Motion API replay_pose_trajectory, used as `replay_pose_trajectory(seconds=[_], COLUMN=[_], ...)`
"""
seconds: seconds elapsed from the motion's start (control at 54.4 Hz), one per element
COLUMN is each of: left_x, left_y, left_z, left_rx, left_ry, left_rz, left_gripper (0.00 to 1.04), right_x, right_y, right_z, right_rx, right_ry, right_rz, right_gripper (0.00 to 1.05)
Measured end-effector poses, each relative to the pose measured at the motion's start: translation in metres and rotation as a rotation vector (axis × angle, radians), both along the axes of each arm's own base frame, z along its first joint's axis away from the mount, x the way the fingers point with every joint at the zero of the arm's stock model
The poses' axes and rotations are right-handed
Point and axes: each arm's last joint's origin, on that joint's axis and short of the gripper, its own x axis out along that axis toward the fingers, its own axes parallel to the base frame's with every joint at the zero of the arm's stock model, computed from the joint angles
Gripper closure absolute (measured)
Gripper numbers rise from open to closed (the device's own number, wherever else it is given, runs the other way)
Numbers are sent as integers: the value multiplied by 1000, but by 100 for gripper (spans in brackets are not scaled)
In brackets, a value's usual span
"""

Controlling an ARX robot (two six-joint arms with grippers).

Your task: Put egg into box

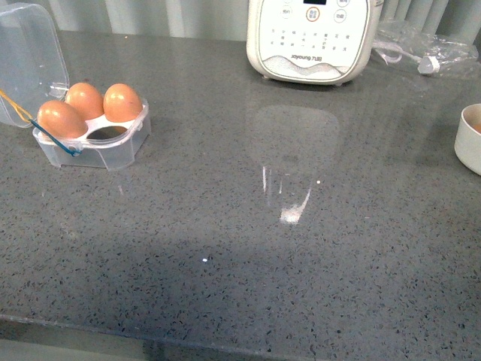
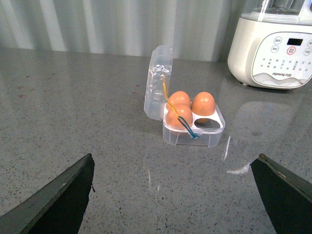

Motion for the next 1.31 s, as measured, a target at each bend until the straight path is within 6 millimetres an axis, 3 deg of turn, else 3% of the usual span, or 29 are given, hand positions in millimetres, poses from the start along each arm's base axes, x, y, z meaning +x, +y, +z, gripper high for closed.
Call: replay_pose_trajectory(seconds=[0.239,0.423,0.515,0.773,0.994,1.306], left_x=[0,0,0,0,0,0], left_y=[0,0,0,0,0,0], left_z=[0,0,0,0,0,0], left_rx=[0,0,0,0,0,0], left_ry=[0,0,0,0,0,0], left_rz=[0,0,0,0,0,0], left_gripper=[7,7,7,7,7,7], right_x=[1,17,22,16,24,46], right_y=[37,98,128,183,206,228], right_z=[38,56,52,29,8,1], right_rx=[-4,32,34,50,28,19], right_ry=[-132,-157,-136,-108,-60,-32], right_rz=[162,467,606,924,1015,1038], right_gripper=[62,62,62,62,62,62])
